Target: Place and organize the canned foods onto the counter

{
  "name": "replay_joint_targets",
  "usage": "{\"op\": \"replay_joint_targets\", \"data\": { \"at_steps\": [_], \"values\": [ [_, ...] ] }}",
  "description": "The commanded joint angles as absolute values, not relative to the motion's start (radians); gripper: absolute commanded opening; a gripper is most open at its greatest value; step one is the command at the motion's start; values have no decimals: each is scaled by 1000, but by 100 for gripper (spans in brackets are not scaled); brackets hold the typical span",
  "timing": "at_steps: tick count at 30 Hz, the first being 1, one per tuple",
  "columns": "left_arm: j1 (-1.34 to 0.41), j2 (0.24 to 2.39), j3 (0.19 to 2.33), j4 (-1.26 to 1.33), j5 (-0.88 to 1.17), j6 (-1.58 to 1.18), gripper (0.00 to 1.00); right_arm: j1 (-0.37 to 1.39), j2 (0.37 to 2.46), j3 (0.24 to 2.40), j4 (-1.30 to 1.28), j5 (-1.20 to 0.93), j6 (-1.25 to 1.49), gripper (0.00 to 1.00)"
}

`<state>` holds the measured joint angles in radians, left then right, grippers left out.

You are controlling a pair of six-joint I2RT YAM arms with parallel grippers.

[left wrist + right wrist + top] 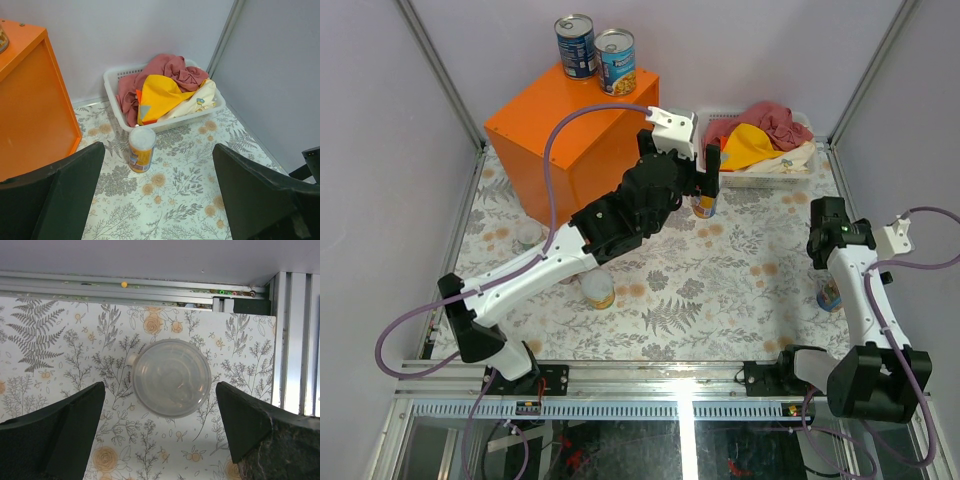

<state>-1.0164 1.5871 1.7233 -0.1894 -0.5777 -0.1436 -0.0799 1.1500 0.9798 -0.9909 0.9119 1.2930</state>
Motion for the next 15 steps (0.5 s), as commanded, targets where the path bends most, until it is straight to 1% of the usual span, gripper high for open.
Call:
{"op": "replay_joint_targets", "data": {
  "at_steps": [1,15],
  "values": [
    [-1024,1608,1761,-183,-600,-132,89,-115,1145,962,-930,903,1245,100],
    [-1024,1647,1768,-157,-600,-107,89,-167,1189,922,-859,857,1203,99]
  ]
}}
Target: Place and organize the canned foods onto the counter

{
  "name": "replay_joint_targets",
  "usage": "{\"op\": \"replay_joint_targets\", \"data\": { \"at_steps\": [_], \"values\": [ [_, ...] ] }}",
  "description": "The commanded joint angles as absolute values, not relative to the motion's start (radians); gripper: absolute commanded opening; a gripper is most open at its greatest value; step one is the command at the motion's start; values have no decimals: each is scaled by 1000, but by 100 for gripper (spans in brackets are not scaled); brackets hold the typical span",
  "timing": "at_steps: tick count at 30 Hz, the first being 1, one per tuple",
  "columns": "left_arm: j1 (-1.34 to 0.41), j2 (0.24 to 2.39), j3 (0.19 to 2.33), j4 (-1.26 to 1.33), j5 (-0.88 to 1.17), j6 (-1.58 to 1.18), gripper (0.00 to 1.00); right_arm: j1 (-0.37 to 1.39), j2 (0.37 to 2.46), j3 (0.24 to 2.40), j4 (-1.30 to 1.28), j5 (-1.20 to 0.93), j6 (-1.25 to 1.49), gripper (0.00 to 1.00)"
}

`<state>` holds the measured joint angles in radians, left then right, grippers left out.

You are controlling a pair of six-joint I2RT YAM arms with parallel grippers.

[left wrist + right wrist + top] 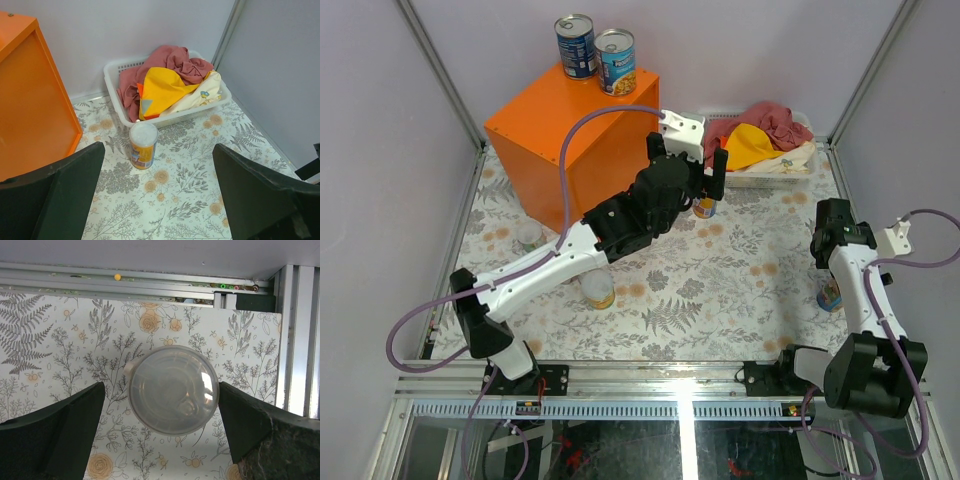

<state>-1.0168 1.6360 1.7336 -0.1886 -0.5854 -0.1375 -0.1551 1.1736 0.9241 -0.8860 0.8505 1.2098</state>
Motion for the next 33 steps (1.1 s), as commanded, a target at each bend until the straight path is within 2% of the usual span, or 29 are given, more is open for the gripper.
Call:
{"op": "replay_joint_targets", "data": {
  "at_steps": [1,10,14,18,20,21,24,27,30,33],
  "values": [
    [-1024,1651,1768,-154,-598,-104,89,-169,1195,920,-856,855,1203,100],
    [-1018,1659,1759,-134,-591,-83,90,-177,1237,912,-832,846,1197,99],
    [-1006,1654,1740,-119,-581,-88,90,-178,1251,913,-822,850,1195,88],
    [-996,1649,1725,-108,-572,-97,90,-179,1259,912,-817,854,1184,81],
    [-991,1646,1719,-100,-568,-98,90,-179,1264,917,-817,849,1177,72],
    [-990,1645,1717,-97,-567,-99,90,-179,1266,920,-819,848,1174,65],
    [-986,1640,1705,-85,-568,-98,90,-179,1265,927,-818,842,1150,32],
    [-982,1632,1689,-68,-571,-102,90,-179,1257,934,-808,818,1110,10],
    [-980,1626,1676,-54,-572,-110,90,-178,1235,930,-755,759,1019,1],
    [-979,1621,1661,-38,-576,-118,90,-177,1176,900,-650,637,890,0]
  ]
}}
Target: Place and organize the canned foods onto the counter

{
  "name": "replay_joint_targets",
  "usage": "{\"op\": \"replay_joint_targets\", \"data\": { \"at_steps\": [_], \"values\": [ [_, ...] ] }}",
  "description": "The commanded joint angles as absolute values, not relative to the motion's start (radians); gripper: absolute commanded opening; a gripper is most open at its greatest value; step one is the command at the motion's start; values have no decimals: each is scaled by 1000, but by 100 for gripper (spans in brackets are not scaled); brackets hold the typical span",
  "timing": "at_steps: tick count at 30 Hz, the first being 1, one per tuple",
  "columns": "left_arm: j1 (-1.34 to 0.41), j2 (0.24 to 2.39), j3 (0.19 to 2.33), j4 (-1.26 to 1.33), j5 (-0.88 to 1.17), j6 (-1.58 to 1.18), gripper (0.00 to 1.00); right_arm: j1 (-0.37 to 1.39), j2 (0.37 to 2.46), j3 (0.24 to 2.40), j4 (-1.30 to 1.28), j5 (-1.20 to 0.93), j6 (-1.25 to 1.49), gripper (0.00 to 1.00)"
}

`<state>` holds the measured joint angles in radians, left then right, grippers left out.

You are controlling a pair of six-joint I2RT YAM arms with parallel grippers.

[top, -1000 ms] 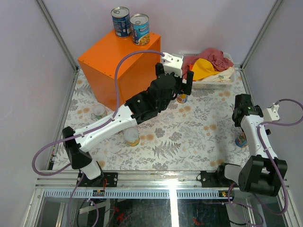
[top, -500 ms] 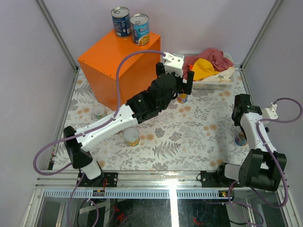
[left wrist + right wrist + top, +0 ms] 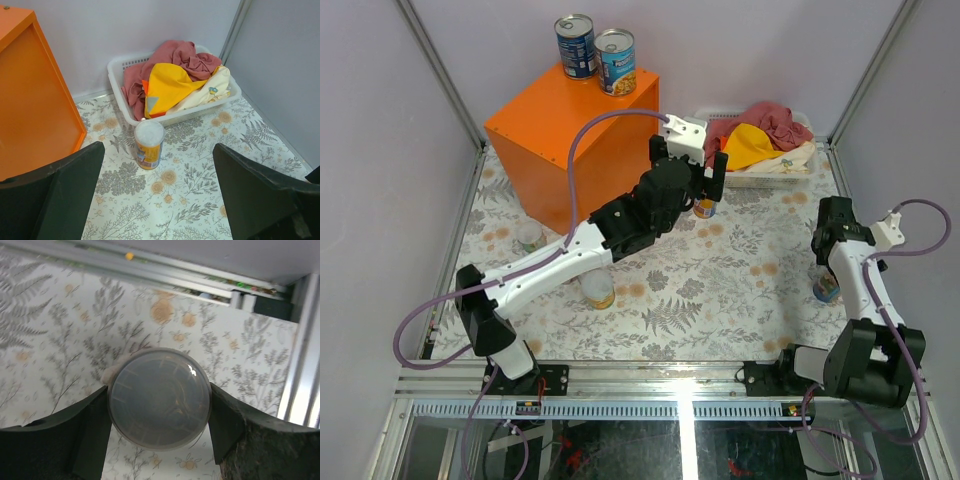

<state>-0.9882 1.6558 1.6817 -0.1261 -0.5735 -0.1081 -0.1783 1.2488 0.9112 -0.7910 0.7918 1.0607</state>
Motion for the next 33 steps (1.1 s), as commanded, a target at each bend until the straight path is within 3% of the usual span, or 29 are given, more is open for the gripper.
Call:
{"op": "replay_joint_targets", "data": {
  "at_steps": [1,5,13,33],
  "values": [
    [-978,1618,1656,-32,-576,-122,90,-178,1148,887,-607,594,852,0],
    [-976,1612,1641,-18,-578,-139,90,-151,1063,854,-493,490,725,0],
    [-967,1587,1605,-8,-580,-160,90,-36,1083,917,-427,335,578,0],
    [-905,1334,1351,-62,-662,-230,90,525,1422,1214,-393,404,469,0]
  ]
}}
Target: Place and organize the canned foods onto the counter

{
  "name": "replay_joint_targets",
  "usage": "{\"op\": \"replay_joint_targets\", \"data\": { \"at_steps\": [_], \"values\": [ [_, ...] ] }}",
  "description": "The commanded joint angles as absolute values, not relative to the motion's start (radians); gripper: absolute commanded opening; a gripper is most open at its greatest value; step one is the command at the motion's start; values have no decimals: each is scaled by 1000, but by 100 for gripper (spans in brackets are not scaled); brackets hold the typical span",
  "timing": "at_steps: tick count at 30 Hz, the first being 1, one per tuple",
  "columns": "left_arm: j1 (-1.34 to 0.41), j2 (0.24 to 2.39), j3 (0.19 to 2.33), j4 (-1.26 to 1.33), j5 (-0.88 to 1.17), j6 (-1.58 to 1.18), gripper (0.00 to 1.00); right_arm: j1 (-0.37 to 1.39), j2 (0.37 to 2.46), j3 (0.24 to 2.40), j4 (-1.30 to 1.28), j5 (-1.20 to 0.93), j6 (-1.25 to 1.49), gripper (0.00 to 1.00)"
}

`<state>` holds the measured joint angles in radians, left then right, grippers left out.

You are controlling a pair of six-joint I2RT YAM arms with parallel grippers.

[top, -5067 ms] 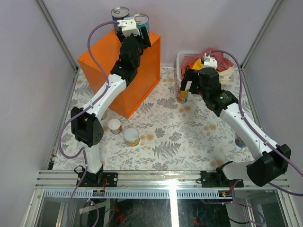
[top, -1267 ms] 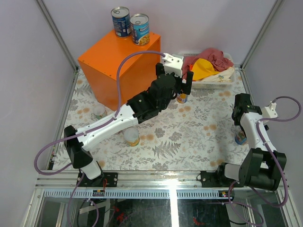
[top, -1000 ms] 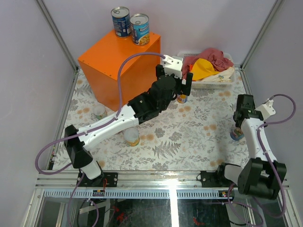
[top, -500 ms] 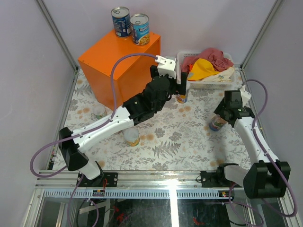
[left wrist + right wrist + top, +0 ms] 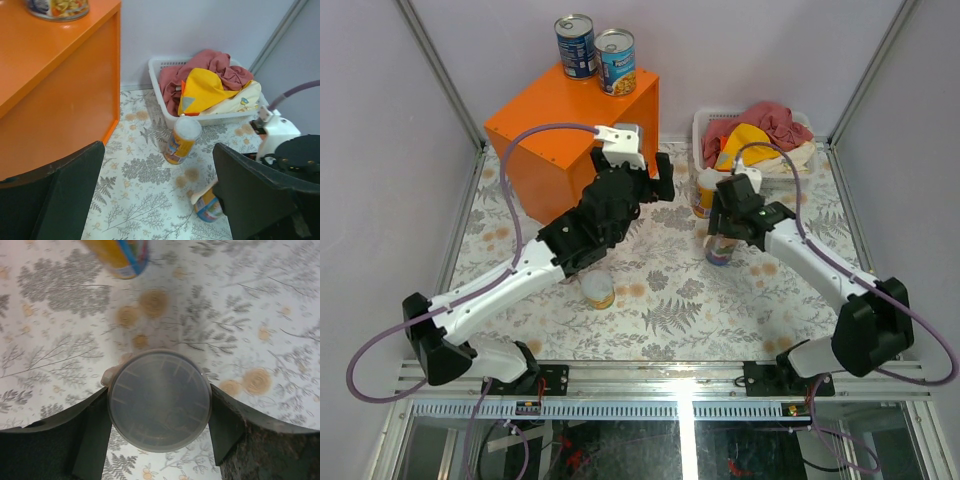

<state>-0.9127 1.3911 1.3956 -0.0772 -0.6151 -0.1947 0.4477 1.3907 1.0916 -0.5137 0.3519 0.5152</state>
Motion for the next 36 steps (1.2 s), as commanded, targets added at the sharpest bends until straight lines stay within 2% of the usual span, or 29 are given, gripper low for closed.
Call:
{"op": "replay_joint_targets", "data": {
  "at_steps": [1,12,20,23,25,28,30,34,36],
  "values": [
    [-906,1319,1339,-66,-669,-234,90,546,1439,1224,-381,405,465,0],
    [-903,1190,1225,-110,-744,-261,90,714,1597,1345,-332,438,442,0],
    [-902,1147,1179,-129,-771,-279,90,773,1627,1331,-292,454,441,0],
    [-902,1139,1169,-132,-776,-281,90,790,1630,1321,-287,460,446,5],
    [-903,1138,1165,-132,-777,-284,90,801,1630,1319,-289,463,442,14],
    [-902,1136,1158,-131,-779,-288,90,810,1633,1316,-292,461,441,39],
    [-902,1138,1156,-129,-776,-290,90,817,1634,1314,-297,461,440,59],
    [-903,1138,1150,-123,-776,-291,90,822,1623,1301,-299,464,440,87],
    [-902,1139,1148,-121,-777,-293,90,824,1619,1300,-301,466,440,96]
  ]
}}
